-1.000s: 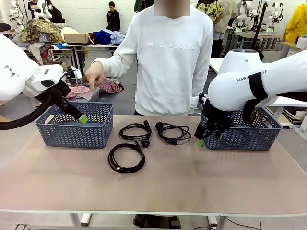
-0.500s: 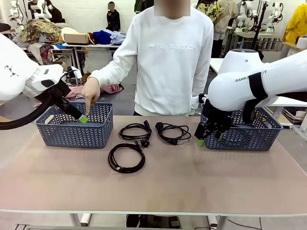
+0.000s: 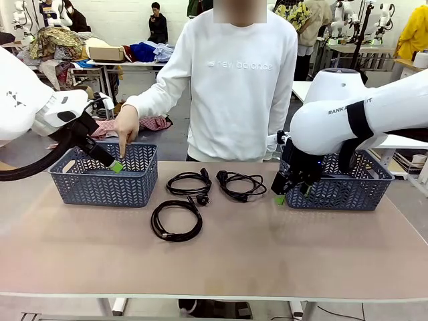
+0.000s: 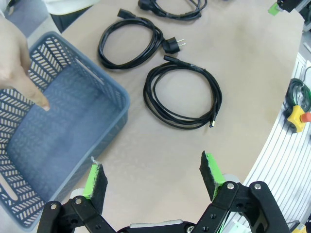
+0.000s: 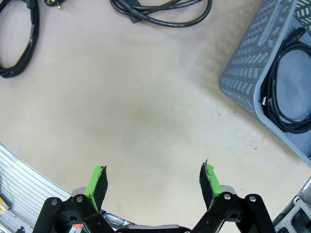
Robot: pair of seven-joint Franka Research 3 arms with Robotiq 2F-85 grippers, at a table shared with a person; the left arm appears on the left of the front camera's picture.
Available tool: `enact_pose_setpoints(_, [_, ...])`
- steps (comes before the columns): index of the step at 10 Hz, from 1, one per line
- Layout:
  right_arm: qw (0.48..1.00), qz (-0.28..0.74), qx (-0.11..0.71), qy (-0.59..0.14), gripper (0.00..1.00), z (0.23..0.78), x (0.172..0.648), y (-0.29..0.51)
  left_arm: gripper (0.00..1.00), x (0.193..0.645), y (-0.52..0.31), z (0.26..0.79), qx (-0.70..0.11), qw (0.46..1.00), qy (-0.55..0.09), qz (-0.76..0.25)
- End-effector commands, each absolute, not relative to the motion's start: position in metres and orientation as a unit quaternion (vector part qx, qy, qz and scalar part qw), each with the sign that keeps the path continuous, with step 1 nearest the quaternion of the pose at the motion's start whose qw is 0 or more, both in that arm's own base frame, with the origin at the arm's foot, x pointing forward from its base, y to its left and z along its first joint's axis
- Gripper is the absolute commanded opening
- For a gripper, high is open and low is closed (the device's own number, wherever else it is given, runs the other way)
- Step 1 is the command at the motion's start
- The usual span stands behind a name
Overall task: Organize the cables according to human instructions.
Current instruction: Pick up a bundle of cables and place it in the basket indicated by the human.
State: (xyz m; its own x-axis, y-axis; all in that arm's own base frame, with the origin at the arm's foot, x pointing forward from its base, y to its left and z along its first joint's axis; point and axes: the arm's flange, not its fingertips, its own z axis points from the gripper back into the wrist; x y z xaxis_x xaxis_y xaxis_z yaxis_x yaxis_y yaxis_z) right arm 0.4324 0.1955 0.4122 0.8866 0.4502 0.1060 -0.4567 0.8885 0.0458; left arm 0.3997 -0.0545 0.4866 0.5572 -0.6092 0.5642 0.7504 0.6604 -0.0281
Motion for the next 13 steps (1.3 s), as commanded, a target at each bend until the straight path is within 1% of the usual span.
enact_pose_setpoints(1, [0.971,0.233,0.035,-0.048,1.0,0.414,0.433,0.195,1.0,0.4,-0.054,0.487,-0.134,0.872,-0.264,-0.39])
enact_pose_setpoints(6, [0.971,0.233,0.035,-0.048,1.0,0.414,0.433,0.195,1.0,0.414,-0.137,0.483,-0.083,0.848,-0.174,-0.494])
enact_pose_setpoints(9, [0.971,0.233,0.035,-0.048,1.0,0.414,0.433,0.195,1.0,0.409,-0.19,0.456,-0.052,0.823,-0.142,-0.547])
enact_pose_setpoints(10, [0.971,0.233,0.035,-0.048,1.0,0.414,0.433,0.195,1.0,0.407,-0.203,0.447,-0.035,0.822,-0.137,-0.552])
enact_pose_setpoints(13, [0.971,0.233,0.035,-0.048,1.0,0.414,0.433,0.195,1.0,0.401,-0.229,0.428,-0.03,0.82,-0.124,-0.559])
